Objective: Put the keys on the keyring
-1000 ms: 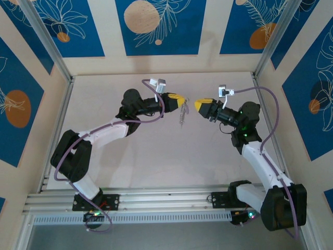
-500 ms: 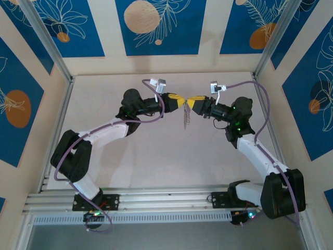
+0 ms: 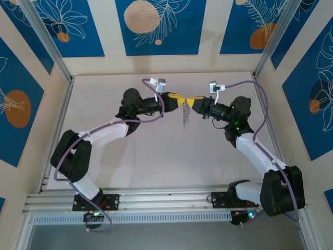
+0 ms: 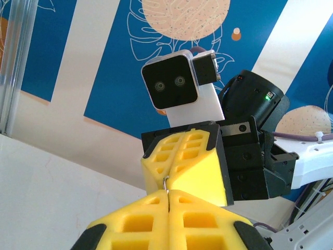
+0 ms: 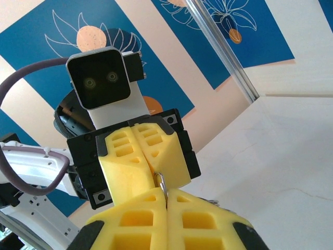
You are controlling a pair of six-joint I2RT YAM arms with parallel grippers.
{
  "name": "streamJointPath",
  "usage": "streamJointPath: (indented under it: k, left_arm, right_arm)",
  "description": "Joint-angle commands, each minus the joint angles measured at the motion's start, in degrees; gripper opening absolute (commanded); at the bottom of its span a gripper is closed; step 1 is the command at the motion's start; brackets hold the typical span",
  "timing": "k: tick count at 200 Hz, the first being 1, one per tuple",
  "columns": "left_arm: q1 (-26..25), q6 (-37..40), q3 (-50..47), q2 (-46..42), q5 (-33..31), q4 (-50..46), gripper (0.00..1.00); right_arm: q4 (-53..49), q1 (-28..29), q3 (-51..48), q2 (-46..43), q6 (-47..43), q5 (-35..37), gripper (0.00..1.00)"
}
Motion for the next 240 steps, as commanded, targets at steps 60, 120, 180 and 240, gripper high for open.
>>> streamJointPath:
  k: [60,120,180,240]
  left_arm:
    - [0.2,5.0,2.4,-2.8,1.3,-5.4,0.19]
    - [4.2,16.9,6.3,-5.8,4.6,-24.5,0.52]
    - [8.0,24.6,12.0,-4.1,9.3,-38.9,0.61]
    - [8.1,30.5,19.9,0.7,15.7,-52.0,0.6]
  right_arm:
    - [-9.7,-1.5,4.1,-0.4,-7.3,-1.1,0.0]
    - [-26.2,-2.9,12.7,4.5,-19.5,-7.9,0.0]
    - [-37.7,-3.1,18.3,7.5,-28.8,-12.5,0.0]
    - [-44.1,-1.7,21.7,10.4,-33.5,-17.2,0.0]
